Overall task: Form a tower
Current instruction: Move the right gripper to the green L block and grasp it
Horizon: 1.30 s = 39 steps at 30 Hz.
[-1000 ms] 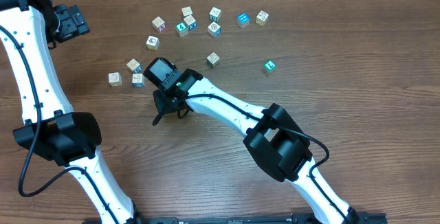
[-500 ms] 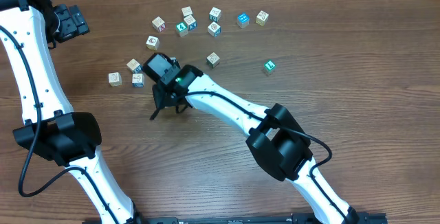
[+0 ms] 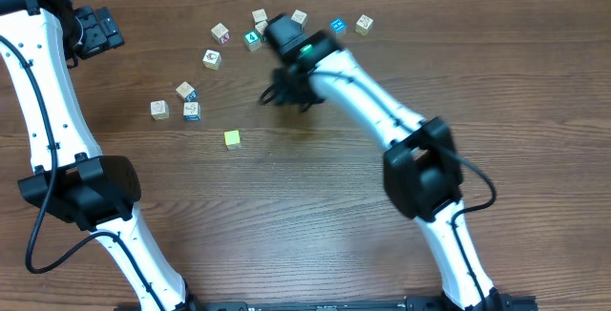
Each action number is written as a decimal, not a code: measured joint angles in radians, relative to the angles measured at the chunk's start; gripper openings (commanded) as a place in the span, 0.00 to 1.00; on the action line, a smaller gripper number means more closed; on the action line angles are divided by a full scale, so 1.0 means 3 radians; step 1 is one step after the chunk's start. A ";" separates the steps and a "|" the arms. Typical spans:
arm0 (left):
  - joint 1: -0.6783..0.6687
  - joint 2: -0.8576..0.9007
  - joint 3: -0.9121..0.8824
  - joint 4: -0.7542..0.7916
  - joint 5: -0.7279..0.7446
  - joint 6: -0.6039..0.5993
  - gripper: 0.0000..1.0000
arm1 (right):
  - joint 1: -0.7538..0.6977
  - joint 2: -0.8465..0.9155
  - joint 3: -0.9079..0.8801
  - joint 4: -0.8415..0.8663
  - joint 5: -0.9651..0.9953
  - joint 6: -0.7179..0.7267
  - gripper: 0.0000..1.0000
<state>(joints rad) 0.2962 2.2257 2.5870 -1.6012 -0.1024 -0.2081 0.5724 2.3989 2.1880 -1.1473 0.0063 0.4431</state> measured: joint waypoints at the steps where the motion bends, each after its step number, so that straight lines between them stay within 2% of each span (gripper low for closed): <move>1: 0.0000 0.0000 0.0000 0.0000 0.0000 0.0000 1.00 | -0.0121 0.0000 0.0000 -0.0043 -0.0009 -0.0083 0.59; 7: 0.0000 0.0000 0.0000 0.0001 0.0000 0.0000 1.00 | -0.0610 0.0000 0.0000 -0.0257 -0.0061 -0.0544 0.66; 15: 0.0000 0.0000 0.0000 0.0000 0.0000 0.0000 0.99 | -0.0985 0.0000 -0.0004 -0.0365 -0.0083 -0.1008 0.67; 23: 0.0000 0.0000 0.0000 0.0000 0.0000 0.0000 0.99 | -0.1205 0.0000 -0.0193 -0.0406 -0.0083 -0.1122 0.70; 39: 0.0000 0.0000 0.0000 0.0000 0.0000 0.0000 1.00 | -0.1183 0.0000 -0.0244 -0.0292 -0.0083 -0.1230 0.70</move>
<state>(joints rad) 0.2962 2.2257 2.5870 -1.6012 -0.1024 -0.2081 0.2176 2.3989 2.1147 -1.2350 -0.0185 0.0742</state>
